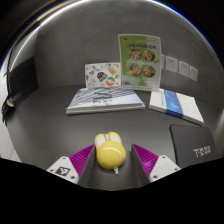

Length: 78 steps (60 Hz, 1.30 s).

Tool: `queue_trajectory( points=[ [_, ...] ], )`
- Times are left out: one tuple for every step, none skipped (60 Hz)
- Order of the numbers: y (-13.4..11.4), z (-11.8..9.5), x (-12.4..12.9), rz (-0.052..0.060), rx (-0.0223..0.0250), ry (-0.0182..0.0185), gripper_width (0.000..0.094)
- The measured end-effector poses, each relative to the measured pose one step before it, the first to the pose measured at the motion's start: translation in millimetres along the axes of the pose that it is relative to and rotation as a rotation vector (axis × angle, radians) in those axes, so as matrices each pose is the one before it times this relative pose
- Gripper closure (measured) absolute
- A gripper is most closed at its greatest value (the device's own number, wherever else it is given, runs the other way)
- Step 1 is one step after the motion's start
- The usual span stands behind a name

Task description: Arrange mouse

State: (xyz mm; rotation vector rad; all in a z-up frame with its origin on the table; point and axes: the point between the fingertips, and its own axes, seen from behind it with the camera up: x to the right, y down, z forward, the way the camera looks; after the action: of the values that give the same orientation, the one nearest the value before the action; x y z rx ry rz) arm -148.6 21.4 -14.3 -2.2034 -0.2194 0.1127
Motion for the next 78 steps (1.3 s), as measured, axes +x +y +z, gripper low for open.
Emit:
queue_trajectory(
  points=[
    [-2.70,3.98,0.09,-0.0005,0.00093,-0.00153,0.0179],
    [-2.69,3.57,-0.13,-0.0017,0.00202,-0.00022,0.0226],
    [-2.04,3.39,-0.29,-0.0011,0.00053,-0.00062,0.0273],
    [-1.68,3.75,0.73,-0.0001,-0.00026,0.00449,0.0320],
    [-1.02,1.64,0.77,0.0027,-0.00091,0.00673,0.0410],
    [-0.23,0.82,-0.08,0.0084,-0.00227,0.00450,0.0411],
    [-1.10,1.09,0.16,0.0083,0.00227,0.00514,0.0420],
    [0.22,1.01,0.32,0.0020,-0.00379,0.00508,0.0439],
    [-0.59,0.75,0.06,-0.0036,0.00048,0.00356,0.0456],
    [0.53,0.23,-0.76,-0.0096,-0.00392,0.00072,0.0475],
    [-0.16,-0.67,-1.11,-0.0116,-0.00530,-0.00015,0.0487],
    [-0.09,-0.30,-0.93,-0.0085,-0.00367,-0.00013,0.0505],
    [-0.11,-0.29,-0.69,0.0002,-0.00408,-0.00058,0.0521],
    [-0.38,-0.17,-0.51,0.0069,-0.00199,-0.00042,0.0529],
    [0.68,-0.62,-1.08,0.0087,-0.00813,-0.00454,0.0536],
    [0.45,-1.20,-2.03,0.0089,-0.00960,-0.00793,0.0541],
    [-0.42,-2.42,-2.97,0.0102,-0.00651,-0.01188,0.0543],
    [-1.73,-3.53,-3.66,0.0101,-0.00117,-0.01350,0.0544],
    [-4.46,-4.52,-3.45,0.0072,0.00876,-0.01171,0.0543],
    [-6.19,-5.19,-2.34,0.0042,0.02148,-0.01100,0.0542],
    [-8.78,-5.97,-1.36,-0.0018,0.02535,-0.00227,0.0542],
    [-11.08,-7.34,0.91,-0.0071,0.02863,0.00472,0.0543],
    [-12.42,-8.06,2.86,-0.0100,0.03175,0.01031,0.0542],
    [-14.01,-8.19,5.53,-0.0107,0.03417,0.01630,0.0543],
    [-14.99,-8.61,7.69,-0.0090,0.03507,0.02031,0.0544],
    [-15.12,-7.94,9.63,-0.0083,0.03395,0.02222,0.0544],
    [-14.05,-8.59,10.48,-0.0086,0.03138,0.02186,0.0545],
    [-12.73,-8.01,11.27,-0.0086,0.02645,0.02161,0.0545],
    [-17.55,-6.22,12.67,-0.0069,0.01349,0.02230,0.0544],
    [-9.64,-12.51,14.42,-0.0067,0.02854,0.02368,0.0544],
    [-8.41,-5.74,14.59,-0.0024,0.02083,0.02523,0.0545],
    [-7.95,-5.26,16.24,-0.0013,0.01780,0.02715,0.0546],
    [-5.45,-4.62,17.09,-0.0012,0.01340,0.02837,0.0548],
    [-3.69,-3.47,18.35,-0.0022,0.00773,0.02841,0.0548],
    [-1.72,-3.54,18.90,-0.0038,0.00271,0.02734,0.0548],
    [1.65,2.84,16.31,-0.0024,-0.00924,0.02459,0.0548],
    [3.32,-1.03,17.01,0.0002,-0.00554,0.02414,0.0549],
    [5.76,-0.12,16.23,0.0034,-0.00954,0.02118,0.0549],
    [7.69,0.32,14.81,0.0055,-0.01393,0.01641,0.0549],
    [12.45,8.64,10.02,0.0090,-0.01036,0.01143,0.0549],
    [6.07,-2.84,17.17,0.0050,-0.02046,0.00635,0.0548],
    [11.60,2.95,11.59,0.0080,-0.01922,0.00512,0.0548],
    [12.57,4.07,9.80,0.0084,-0.02295,0.00338,0.0548],
    [13.69,4.88,9.10,0.0087,-0.02425,0.00142,0.0549],
    [14.13,4.64,8.20,0.0078,-0.02463,-0.00171,0.0549],
    [14.19,5.32,6.63,0.0079,-0.02413,-0.00537,0.0548],
    [13.38,4.55,5.45,0.0082,-0.02246,-0.00845,0.0548],
    [16.21,13.14,-1.93,0.0108,-0.01839,-0.00941,0.0546],
    [11.67,4.49,4.05,0.0075,-0.01961,-0.01188,0.0547],
    [12.25,4.54,6.70,0.0076,-0.01964,-0.01705,0.0548],
    [10.24,4.21,3.58,0.0048,-0.01903,-0.00841,0.0547],
    [8.97,3.71,3.11,0.0021,-0.01561,-0.00713,0.0546],
    [7.63,3.61,2.32,-0.0020,-0.01062,-0.00827,0.0547],
    [6.01,3.47,1.62,-0.0058,-0.00644,-0.01004,0.0545],
    [4.74,3.05,0.78,-0.0079,-0.00369,-0.01087,0.0545],
    [3.81,2.89,0.46,-0.0091,-0.00262,-0.01050,0.0546],
    [3.51,2.49,0.45,-0.0103,-0.00241,-0.00962,0.0546],
    [0.14,1.27,-2.96,-0.0121,-0.00974,-0.00144,0.0545],
    [6.06,5.12,-0.08,-0.0084,0.00017,-0.01207,0.0542],
    [4.46,2.20,-0.08,-0.0102,-0.00968,-0.00744,0.0449],
    [1.45,2.05,-0.69,-0.0082,0.00265,-0.01224,0.0464],
    [-4.23,1.23,-0.75,-0.0036,0.02070,-0.01131,0.0426],
    [-0.69,0.85,-0.39,-0.0044,0.00524,-0.01042,0.0474],
    [1.63,0.59,-0.11,-0.0070,-0.00562,-0.01030,0.0441],
    [0.76,0.51,0.14,-0.0056,-0.00279,-0.00966,0.0427],
    [-1.45,0.31,-0.18,-0.0010,0.00602,-0.00944,0.0414],
    [-1.08,-1.07,1.64,0.0001,-0.00452,-0.00818,0.0386],
    [1.44,-0.20,0.88,0.0043,-0.00794,-0.00861,0.0305],
    [0.89,-0.88,0.35,0.0065,-0.00574,-0.00640,0.0251],
    [0.80,-1.38,0.33,0.0071,-0.00346,-0.00925,0.0197],
    [1.01,-2.82,0.26,0.0062,-0.00335,-0.01180,0.0143],
    [0.27,-3.50,-0.45,0.0058,0.00133,-0.01404,0.0089],
    [0.11,-4.32,-0.52,0.0066,0.00544,-0.01297,0.0035],
    [-0.07,-5.46,-1.50,0.0016,0.00628,-0.01791,0.0082],
    [-0.12,-6.41,-0.82,0.0033,0.00728,-0.01552,0.0098],
    [-0.13,-6.84,-0.27,0.0030,0.00570,-0.01355,0.0101],
    [1.47,-8.43,-1.04,0.0040,0.00645,-0.01153,0.0098],
    [-0.46,-8.00,2.04,-0.0002,0.00319,-0.01271,0.0090]
  ],
)
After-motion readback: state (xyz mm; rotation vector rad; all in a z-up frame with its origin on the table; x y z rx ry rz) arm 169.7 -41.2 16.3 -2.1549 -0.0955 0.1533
